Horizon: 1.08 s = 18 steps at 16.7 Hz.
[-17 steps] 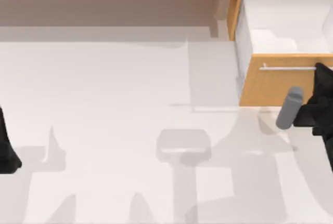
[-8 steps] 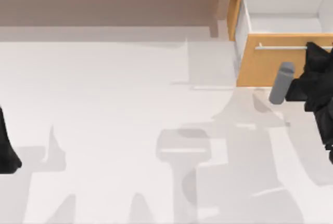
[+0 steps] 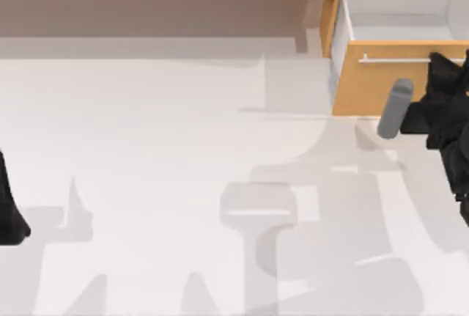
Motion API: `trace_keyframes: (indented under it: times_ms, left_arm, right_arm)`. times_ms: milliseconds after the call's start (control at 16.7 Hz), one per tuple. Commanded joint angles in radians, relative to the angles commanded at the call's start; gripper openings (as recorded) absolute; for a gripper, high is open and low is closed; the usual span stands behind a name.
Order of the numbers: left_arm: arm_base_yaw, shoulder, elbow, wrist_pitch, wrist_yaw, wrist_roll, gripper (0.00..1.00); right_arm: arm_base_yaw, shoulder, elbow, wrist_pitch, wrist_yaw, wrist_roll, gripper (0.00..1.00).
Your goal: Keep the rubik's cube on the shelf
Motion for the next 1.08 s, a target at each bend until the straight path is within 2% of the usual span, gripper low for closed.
trace_keyframes:
  times_ms: [660, 1080]
  left_arm:
    - [0.000, 0.000, 0.000, 0.000, 0.000, 0.000, 1.00]
    - [0.000, 0.000, 0.000, 0.000, 0.000, 0.000, 1.00]
  right_arm:
    - [-0.044, 0.101, 0.243, -0.150, -0.044, -0.003, 0.00]
    - [-0.040, 0.107, 0.262, -0.162, -0.046, 0.000, 0.00]
